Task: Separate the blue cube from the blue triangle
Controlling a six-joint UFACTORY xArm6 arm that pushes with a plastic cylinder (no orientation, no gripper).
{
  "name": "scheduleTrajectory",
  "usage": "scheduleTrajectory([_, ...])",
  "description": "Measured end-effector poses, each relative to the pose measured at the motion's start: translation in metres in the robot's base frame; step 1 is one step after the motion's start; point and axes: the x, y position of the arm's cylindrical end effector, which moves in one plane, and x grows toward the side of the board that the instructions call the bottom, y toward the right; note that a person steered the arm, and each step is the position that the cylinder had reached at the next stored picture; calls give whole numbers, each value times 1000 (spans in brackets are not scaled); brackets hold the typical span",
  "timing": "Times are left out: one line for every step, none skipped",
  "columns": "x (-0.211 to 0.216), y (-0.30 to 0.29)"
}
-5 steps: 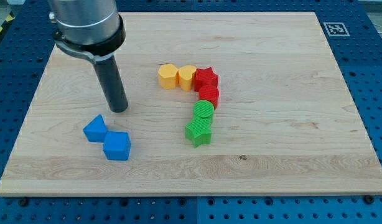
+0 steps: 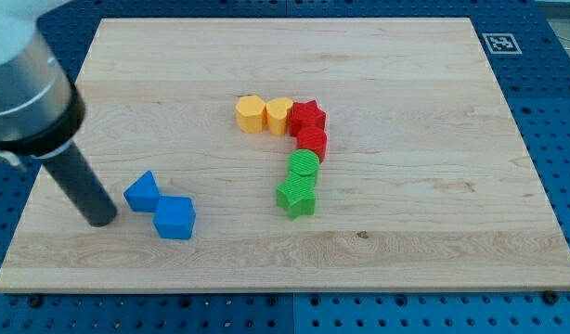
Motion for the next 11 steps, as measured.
scheduleTrajectory([0, 30])
scheduleTrajectory([0, 48])
scheduleTrajectory([0, 65])
scheduleTrajectory([2, 85])
scheduleTrajectory([10, 87])
scheduleTrajectory([17, 88])
scheduleTrajectory([17, 94])
scheduleTrajectory([17, 117])
scheduleTrajectory([20, 131])
scheduleTrajectory([25, 137])
scheduleTrajectory([31, 154])
